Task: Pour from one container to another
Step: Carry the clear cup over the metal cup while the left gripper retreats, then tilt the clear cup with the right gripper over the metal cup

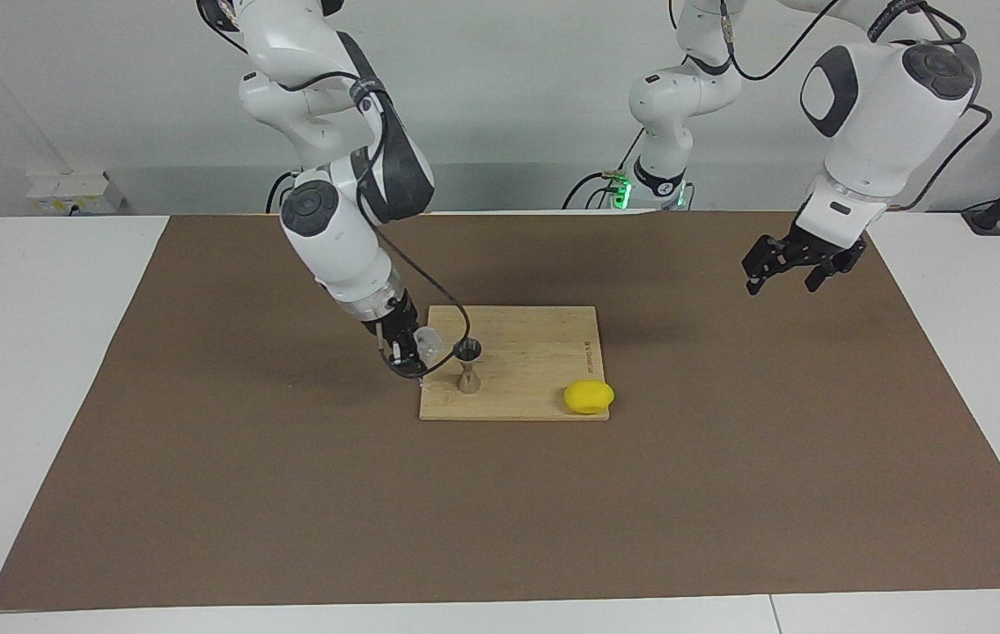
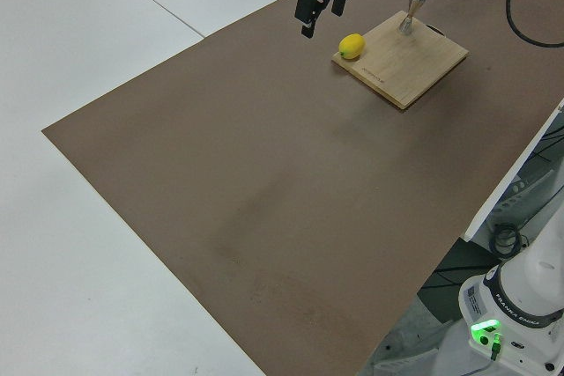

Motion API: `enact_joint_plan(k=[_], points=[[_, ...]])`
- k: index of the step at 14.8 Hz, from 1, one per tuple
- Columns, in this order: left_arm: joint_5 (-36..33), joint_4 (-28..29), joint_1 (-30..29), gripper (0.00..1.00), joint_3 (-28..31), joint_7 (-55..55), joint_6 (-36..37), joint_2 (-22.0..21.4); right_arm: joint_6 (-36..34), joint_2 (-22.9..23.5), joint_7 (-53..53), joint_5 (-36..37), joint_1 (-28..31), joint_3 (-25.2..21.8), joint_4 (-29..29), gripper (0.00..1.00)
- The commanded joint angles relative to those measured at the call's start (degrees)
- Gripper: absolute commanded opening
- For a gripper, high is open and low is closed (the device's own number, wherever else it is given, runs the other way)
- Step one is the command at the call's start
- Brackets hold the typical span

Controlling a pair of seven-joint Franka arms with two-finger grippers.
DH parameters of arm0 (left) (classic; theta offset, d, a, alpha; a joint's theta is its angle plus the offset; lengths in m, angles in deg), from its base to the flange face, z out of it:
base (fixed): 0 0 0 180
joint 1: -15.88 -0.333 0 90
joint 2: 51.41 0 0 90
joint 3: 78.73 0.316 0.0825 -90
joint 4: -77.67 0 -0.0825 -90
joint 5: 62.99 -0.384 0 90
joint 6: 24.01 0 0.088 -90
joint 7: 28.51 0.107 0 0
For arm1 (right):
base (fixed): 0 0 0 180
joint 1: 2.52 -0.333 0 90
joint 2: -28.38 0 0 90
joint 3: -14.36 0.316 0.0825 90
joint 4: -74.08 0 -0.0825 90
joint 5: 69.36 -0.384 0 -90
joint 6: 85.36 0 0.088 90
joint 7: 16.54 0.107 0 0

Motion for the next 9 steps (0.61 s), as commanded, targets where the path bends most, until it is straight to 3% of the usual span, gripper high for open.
enact_joint_plan(k=[1, 3, 6, 9], points=[[-1.4, -3.1, -0.4, 1.0, -0.4, 1.7, 7.1, -1.8, -2.3, 1.6, 3.0, 5.3, -1.4, -0.1, 3.5, 0.02], [-1.2, -7.3, 1.6, 1.0, 2.7, 1.7, 11.6, -1.2, -3.9, 1.7, 3.2, 8.3, -1.8, 0.0, 4.3, 0.02], [-0.6, -9.9, 13.9, 1.0, 15.4, 1.8, 12.8, -1.2, -6.6, 2.4, 3.2, 12.2, -3.8, 0.2, 7.1, 0.02], [-0.6, -8.6, 14.4, 1.0, 16.0, 1.8, 12.0, -1.8, -9.5, 3.6, 3.2, 14.5, -4.4, 0.2, 10.3, 0.02]])
